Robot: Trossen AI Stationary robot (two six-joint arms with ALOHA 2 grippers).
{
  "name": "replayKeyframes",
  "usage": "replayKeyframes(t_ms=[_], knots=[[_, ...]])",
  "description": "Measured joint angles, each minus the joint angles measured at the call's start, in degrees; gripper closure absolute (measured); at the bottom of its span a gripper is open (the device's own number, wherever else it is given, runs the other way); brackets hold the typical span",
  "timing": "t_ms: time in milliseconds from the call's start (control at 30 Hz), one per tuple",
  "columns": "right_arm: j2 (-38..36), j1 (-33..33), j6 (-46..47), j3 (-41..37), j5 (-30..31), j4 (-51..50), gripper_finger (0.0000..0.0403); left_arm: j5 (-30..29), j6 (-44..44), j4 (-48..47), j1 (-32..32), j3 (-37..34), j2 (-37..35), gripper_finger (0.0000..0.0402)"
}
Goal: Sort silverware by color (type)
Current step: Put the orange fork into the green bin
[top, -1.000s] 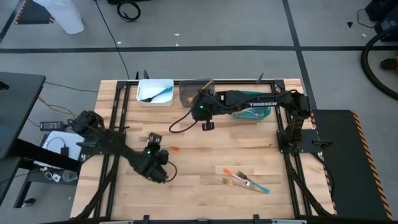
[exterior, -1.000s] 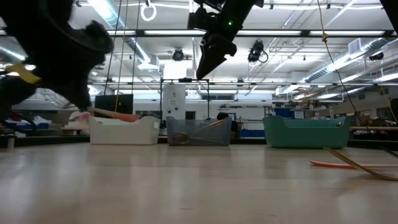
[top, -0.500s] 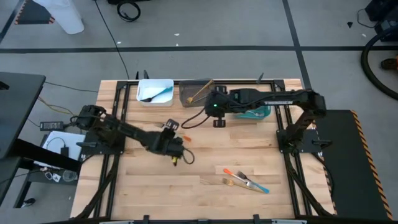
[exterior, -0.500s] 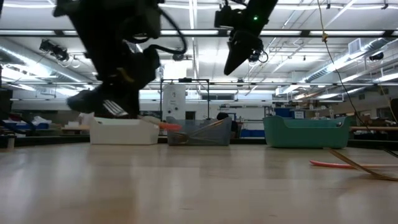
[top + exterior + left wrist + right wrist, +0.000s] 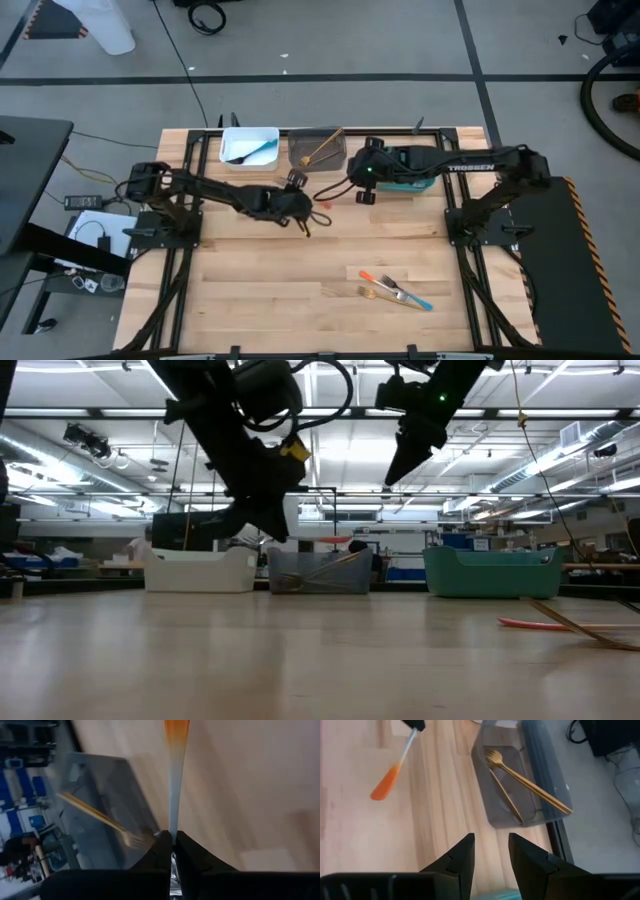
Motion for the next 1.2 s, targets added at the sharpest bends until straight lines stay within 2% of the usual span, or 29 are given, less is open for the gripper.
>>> replayKeyframes(t_ms=[167, 267, 433, 733, 900, 1200], knots=[[-1.64, -0.64, 0.26, -2.54, 0.86, 0.77, 0.0273, 0.48, 0.29, 5.72, 3.02, 0.02, 0.0, 0.0386], [-1.88, -1.48, 1.42, -2.78, -3.63, 1.69, 0.0273, 0.81, 1.96, 10.06, 4.24, 0.02, 0.0, 0.0386], [-1.88, -4.07, 4.68, -2.77, -12.24, 4.35, 0.0273, 0.89, 10.09, 16.81, 5.33, 0.02, 0.0, 0.0385], [-1.88, -7.42, 8.0, -2.49, -20.87, 8.44, 0.0285, 0.9, 26.56, 26.13, 5.57, 0.02, 0.0, 0.0385], [-1.05, -7.87, 9.54, -2.41, -21.15, 11.04, 0.029, 0.88, 31.22, 30.29, 5.59, 0.02, -0.01, 0.0385], [3.96, -8.66, 10.01, 3.12, -21.91, 10.97, 0.0276, 0.89, 38.01, 34.19, 5.57, 0.02, -0.02, 0.0385]])
